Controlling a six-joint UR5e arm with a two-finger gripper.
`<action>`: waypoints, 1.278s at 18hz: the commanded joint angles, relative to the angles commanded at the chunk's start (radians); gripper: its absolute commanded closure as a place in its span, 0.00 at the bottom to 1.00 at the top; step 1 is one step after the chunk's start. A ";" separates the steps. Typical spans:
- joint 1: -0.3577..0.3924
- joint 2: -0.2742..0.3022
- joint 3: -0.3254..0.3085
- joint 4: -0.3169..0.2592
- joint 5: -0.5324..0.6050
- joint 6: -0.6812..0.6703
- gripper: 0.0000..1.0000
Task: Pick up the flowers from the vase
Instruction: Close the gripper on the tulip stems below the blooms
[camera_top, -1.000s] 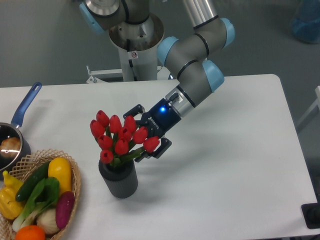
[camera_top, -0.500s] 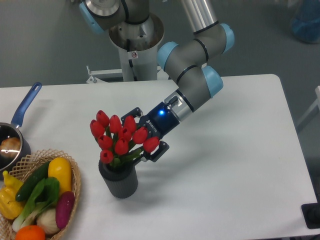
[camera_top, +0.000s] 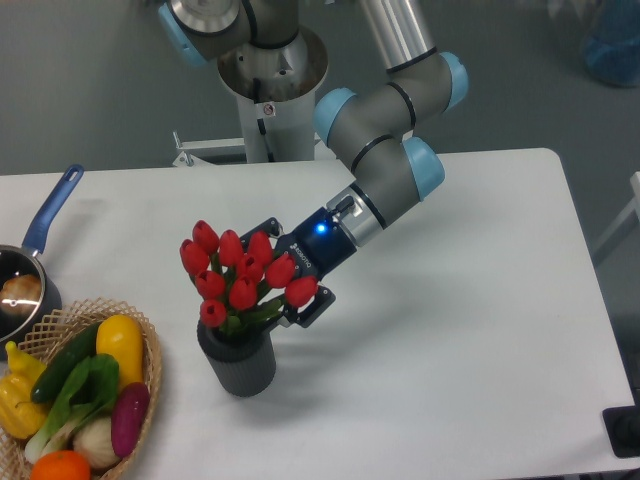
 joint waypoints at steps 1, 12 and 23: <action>0.000 -0.002 0.002 0.002 -0.005 0.000 0.00; -0.014 -0.012 0.011 0.002 -0.028 0.002 0.00; -0.012 -0.014 0.009 0.002 -0.028 0.002 0.28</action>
